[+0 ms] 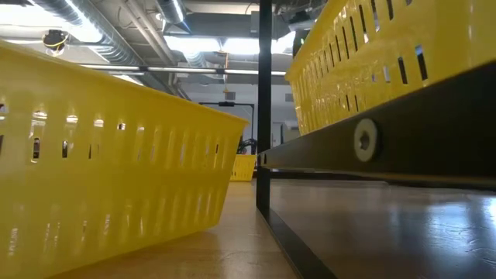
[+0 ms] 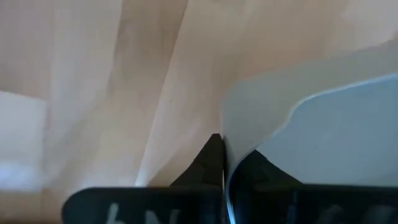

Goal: Stack baskets on shelf by color
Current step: Stack the right gray bin on top of the gray bin on the shelf

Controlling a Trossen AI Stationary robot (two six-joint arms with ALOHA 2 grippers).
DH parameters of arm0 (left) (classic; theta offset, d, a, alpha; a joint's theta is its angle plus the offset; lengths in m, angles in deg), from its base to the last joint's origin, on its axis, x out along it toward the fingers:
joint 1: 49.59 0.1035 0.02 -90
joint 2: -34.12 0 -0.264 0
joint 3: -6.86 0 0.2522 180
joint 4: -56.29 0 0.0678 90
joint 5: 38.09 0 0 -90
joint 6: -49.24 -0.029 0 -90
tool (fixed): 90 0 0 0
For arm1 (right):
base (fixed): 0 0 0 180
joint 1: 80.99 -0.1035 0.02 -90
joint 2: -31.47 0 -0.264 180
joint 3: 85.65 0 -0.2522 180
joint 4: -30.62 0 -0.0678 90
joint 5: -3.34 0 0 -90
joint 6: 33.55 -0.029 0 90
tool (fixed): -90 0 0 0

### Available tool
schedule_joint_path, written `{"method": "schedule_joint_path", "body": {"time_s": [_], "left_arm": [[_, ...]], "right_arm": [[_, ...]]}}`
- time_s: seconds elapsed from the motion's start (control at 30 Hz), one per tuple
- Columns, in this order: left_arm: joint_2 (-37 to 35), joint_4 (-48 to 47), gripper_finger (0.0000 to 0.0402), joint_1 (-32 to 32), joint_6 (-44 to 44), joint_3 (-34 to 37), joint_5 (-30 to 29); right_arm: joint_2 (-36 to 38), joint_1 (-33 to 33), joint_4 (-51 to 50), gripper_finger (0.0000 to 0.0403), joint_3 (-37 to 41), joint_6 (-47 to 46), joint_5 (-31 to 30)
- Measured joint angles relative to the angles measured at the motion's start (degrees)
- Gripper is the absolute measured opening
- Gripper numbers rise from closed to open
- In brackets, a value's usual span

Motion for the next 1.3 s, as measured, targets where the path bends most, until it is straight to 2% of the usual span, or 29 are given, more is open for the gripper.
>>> {"method": "schedule_joint_path", "body": {"time_s": [0.2,0.4,0.47,0.57,0.83,1.0,1.17,1.3], "left_arm": [[0.00,-0.05,0.0047,-0.02,0.00,0.00,0.00],[0.00,-0.26,0.0047,-0.02,0.00,0.00,0.02],[0.00,-0.28,0.0047,-0.02,-0.02,0.00,0.02],[0.00,-0.39,0.0047,-0.02,-0.02,0.00,0.02],[0.00,-0.40,0.0047,-0.02,-0.07,0.00,0.02],[0.00,-0.36,0.0047,-0.02,-0.04,0.00,0.02],[0.00,-0.20,0.0047,0.09,-0.04,0.00,0.02],[0.00,0.05,0.0047,1.26,-0.02,0.00,0.00]], "right_arm": [[0.32,-5.95,-14.07,0.0001,-12.45,-8.77,-3.34],[0.40,-14.51,-25.86,0.0000,-24.73,-20.27,-0.97],[1.01,-17.71,-25.71,0.0000,-26.90,-24.25,0.01],[3.48,-22.34,-26.04,0.0000,-28.02,-28.81,2.41],[8.70,-33.94,-26.10,0.0000,-27.96,-48.32,10.54],[9.81,-40.48,-25.96,0.0000,-27.89,-60.30,18.77],[9.93,-47.13,-25.90,0.0000,-27.89,-66.99,27.14],[9.93,-50.97,-26.03,0.0000,-29.57,-72.38,29.82]]}}
